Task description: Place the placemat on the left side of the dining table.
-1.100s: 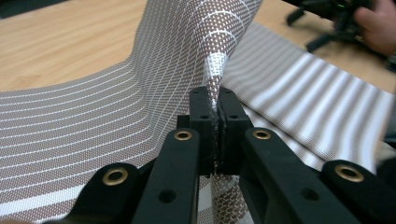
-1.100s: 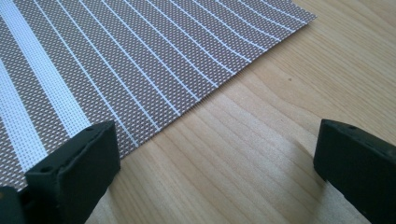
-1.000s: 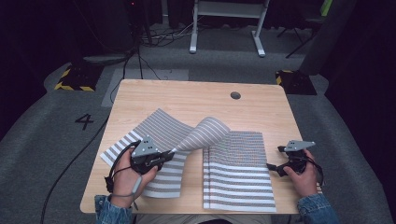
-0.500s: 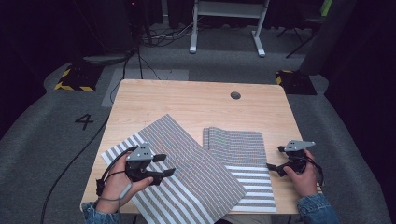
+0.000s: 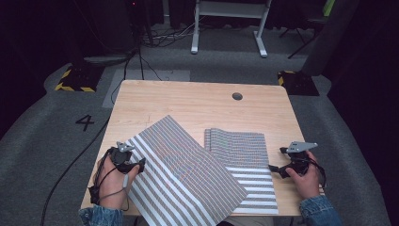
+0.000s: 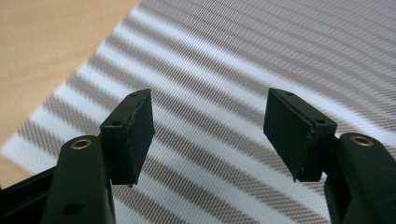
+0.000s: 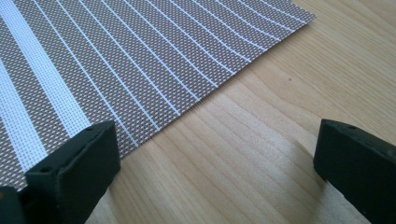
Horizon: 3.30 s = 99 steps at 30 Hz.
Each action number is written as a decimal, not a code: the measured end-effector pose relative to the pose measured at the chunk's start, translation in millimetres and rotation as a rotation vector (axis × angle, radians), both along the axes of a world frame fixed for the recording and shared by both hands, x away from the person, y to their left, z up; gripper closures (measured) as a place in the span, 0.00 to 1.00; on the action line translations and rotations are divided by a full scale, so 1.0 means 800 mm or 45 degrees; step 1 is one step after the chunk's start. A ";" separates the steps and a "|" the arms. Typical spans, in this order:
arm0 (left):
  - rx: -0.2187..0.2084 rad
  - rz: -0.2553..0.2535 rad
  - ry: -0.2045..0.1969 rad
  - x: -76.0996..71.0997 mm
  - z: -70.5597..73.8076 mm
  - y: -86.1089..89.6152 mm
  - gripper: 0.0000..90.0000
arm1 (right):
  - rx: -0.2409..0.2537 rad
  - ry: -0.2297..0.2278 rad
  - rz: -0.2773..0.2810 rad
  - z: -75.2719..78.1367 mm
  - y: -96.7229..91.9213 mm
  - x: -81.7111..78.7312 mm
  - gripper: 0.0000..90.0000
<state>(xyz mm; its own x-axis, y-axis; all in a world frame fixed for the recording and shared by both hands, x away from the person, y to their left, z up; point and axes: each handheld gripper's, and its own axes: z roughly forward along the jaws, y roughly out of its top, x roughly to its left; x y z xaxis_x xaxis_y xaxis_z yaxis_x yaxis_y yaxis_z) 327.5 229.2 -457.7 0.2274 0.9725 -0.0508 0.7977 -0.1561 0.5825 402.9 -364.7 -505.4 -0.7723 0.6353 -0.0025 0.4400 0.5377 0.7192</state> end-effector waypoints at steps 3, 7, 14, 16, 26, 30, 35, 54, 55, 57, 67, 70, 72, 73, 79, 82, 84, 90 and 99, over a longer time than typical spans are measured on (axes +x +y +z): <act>0.010 0.044 0.108 0.001 -0.010 0.002 0.40 | 0.000 0.000 0.000 0.000 0.000 0.000 0.01; -0.005 0.078 0.178 0.002 -0.019 -0.001 0.38 | 0.000 0.000 0.000 0.000 0.000 0.000 0.01; 0.062 0.079 0.182 0.004 -0.024 -0.008 0.37 | 0.000 0.000 0.000 0.000 0.000 0.000 0.01; 0.067 0.077 0.177 0.004 -0.024 -0.008 0.37 | 0.000 0.000 0.000 0.000 0.000 0.000 0.01; 0.066 0.034 0.162 0.008 -0.024 -0.010 0.40 | 0.000 0.000 0.000 0.000 0.000 0.000 0.01; 0.069 -0.039 0.141 0.008 -0.023 -0.016 0.56 | 0.000 0.000 0.000 0.000 0.000 0.000 0.01; 0.062 -0.164 0.100 0.008 -0.022 -0.020 0.87 | 0.000 0.000 0.000 0.000 0.000 0.000 0.01; 0.226 -0.244 -0.430 0.102 0.086 -0.007 0.86 | 0.000 -0.001 0.002 0.000 0.000 0.000 0.01; 0.202 -0.245 -0.482 0.113 0.086 -0.005 0.86 | 0.000 -0.001 0.002 0.000 0.000 0.000 0.01; 0.138 -0.218 -0.590 0.131 0.084 -0.002 0.66 | 0.000 0.001 0.001 0.000 0.000 0.000 0.01; -0.027 -0.229 -0.474 0.075 0.046 -0.042 0.43 | 0.000 0.001 0.001 0.000 0.000 0.000 0.01; -0.076 -0.272 -0.342 0.047 0.026 -0.063 0.40 | 0.000 0.000 0.001 0.000 0.000 0.000 0.01; -0.104 -0.302 -0.252 0.030 0.010 -0.079 0.40 | 0.001 0.000 0.000 0.000 0.000 0.000 0.00; -0.116 -0.310 -0.218 0.022 0.002 -0.087 0.39 | 0.000 0.000 0.001 0.000 0.000 0.000 0.01; -0.076 -0.355 -0.098 -0.003 -0.030 -0.110 0.37 | 0.000 -0.001 0.002 0.000 0.000 0.000 0.01; -0.069 -0.353 -0.068 -0.011 -0.035 -0.109 0.37 | 0.000 -0.002 0.002 0.000 0.000 0.000 0.01; -0.047 -0.333 -0.062 -0.015 -0.039 -0.107 0.36 | 0.001 -0.001 0.001 0.000 0.000 0.000 0.01; -0.022 -0.339 -0.116 -0.023 -0.046 -0.098 0.38 | 0.001 0.001 0.001 0.000 0.000 0.000 0.01; 0.020 -0.386 -0.210 -0.021 -0.052 -0.076 0.39 | 0.000 -0.002 0.002 0.000 0.000 0.000 0.00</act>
